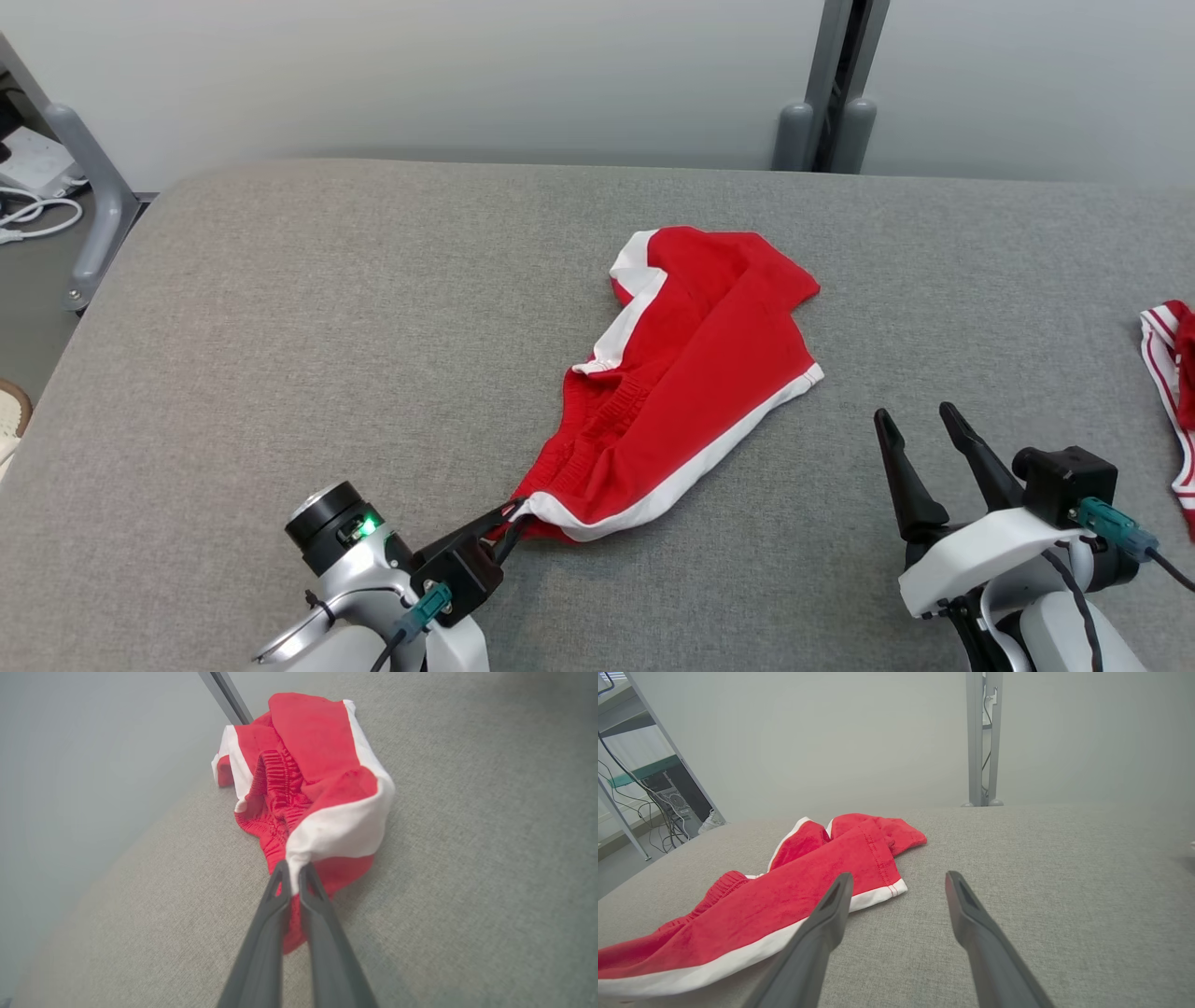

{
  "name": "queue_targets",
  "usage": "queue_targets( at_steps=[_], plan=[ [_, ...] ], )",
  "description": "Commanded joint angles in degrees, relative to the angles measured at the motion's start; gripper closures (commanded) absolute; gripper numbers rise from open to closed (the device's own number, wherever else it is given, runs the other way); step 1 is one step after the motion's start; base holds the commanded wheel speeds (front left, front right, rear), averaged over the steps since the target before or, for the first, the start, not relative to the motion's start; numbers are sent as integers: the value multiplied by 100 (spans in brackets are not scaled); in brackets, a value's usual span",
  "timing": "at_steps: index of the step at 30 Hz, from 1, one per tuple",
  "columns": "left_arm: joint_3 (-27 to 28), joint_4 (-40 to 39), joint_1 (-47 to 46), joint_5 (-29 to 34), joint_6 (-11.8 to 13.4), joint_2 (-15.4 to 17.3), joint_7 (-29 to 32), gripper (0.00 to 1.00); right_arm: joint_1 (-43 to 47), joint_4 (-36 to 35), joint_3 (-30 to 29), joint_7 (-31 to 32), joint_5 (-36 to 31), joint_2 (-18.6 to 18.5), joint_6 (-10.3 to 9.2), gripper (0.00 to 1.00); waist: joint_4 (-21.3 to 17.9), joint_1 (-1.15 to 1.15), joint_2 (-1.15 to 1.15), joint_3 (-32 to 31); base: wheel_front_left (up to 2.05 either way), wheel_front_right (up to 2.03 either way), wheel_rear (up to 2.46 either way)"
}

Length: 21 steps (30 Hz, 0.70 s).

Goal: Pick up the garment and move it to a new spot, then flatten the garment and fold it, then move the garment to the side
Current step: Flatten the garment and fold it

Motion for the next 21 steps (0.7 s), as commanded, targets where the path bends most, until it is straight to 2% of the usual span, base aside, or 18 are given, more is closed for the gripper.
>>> queue_targets(
  at_steps=[1, 8, 14, 21],
  plan=[
    [55, 10, 47, -51, 60, -5, -19, 0, 34, -16, -26, 31, -24, -25, 0, 0, 16, 0, 0, -5, 0, 0, 0],
    [398, -185, 255, -376, 171, -11, -22, 0, 71, -60, -69, 90, -49, -57, 0, 0, 89, 0, 0, -17, 0, 0, 0],
    [1020, -436, 541, -847, 414, 100, -23, 0, 132, -72, -90, 113, -54, -47, 0, 0, 111, 0, 0, -77, 0, 0, 0],
    [1449, -345, 699, -1000, 688, 297, -22, 0, 133, -95, -87, 155, -88, -24, 0, 0, 134, 0, 0, -142, 0, 0, 0]
  ],
)
